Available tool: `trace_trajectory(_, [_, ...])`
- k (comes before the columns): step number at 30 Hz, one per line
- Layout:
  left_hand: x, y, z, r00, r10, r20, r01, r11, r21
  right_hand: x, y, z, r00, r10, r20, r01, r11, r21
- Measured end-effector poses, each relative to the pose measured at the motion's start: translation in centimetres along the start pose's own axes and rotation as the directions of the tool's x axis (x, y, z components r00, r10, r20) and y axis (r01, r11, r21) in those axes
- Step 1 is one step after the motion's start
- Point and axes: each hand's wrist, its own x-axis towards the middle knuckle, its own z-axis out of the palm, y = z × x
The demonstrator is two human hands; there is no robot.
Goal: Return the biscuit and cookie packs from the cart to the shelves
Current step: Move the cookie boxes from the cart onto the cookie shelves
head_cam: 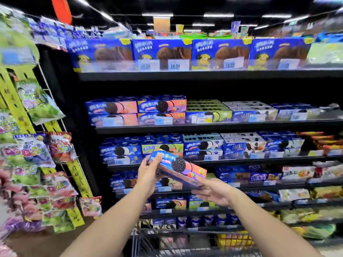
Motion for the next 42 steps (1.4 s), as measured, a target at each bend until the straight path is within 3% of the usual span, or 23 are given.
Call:
trace_trajectory(6, [0.9, 7.6, -0.6, 0.955, 0.26, 0.139, -0.285, 0.938, 0.197, -1.9, -6.9, 3.4, 0.966, -0.259, 0.011, 0.259, 0.96, -0.104])
trace_trajectory(10, [0.9, 12.2, -1.7, 0.876, 0.402, 0.265, -0.481, 0.768, 0.424, -2.7, -11.4, 3.9, 0.88, -0.474, 0.012, 0.451, 0.829, -0.329])
trace_trajectory(14, [1.7, 14.7, -2.0, 0.8, 0.477, 0.364, -0.592, 0.531, 0.606, -3.0, -15.8, 4.1, 0.762, -0.648, -0.003, 0.565, 0.666, -0.487])
trace_trajectory(19, [4.7, 15.7, -1.4, 0.824, 0.474, 0.31, -0.545, 0.513, 0.663, -0.3, -19.6, 3.9, 0.774, -0.633, 0.024, 0.511, 0.602, -0.613])
trace_trajectory(33, [10.7, 16.5, 1.4, 0.851, 0.486, 0.196, -0.449, 0.482, 0.753, 6.8, -24.8, 2.1, 0.762, -0.645, 0.061, 0.513, 0.542, -0.666])
trace_trajectory(42, [13.3, 17.1, 3.3, 0.879, 0.469, 0.091, -0.292, 0.376, 0.88, 9.4, -28.2, 1.8, 0.792, -0.61, 0.025, 0.346, 0.415, -0.842])
